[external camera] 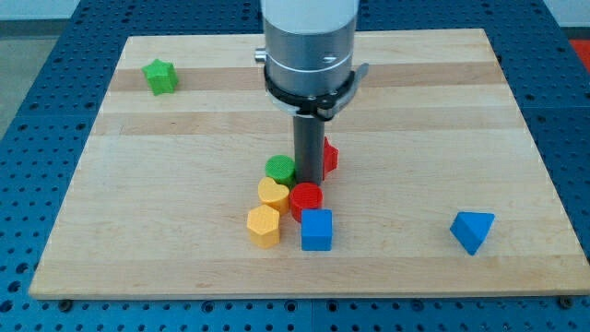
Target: Separate the red blocks
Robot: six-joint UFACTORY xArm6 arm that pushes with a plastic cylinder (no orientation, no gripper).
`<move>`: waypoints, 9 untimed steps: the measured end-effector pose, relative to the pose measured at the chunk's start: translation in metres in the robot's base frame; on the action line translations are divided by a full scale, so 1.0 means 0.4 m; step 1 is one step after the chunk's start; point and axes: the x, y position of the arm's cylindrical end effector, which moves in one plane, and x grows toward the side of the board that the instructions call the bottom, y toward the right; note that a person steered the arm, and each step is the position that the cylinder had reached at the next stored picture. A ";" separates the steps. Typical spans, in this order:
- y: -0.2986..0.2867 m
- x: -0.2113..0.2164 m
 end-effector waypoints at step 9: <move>0.063 -0.173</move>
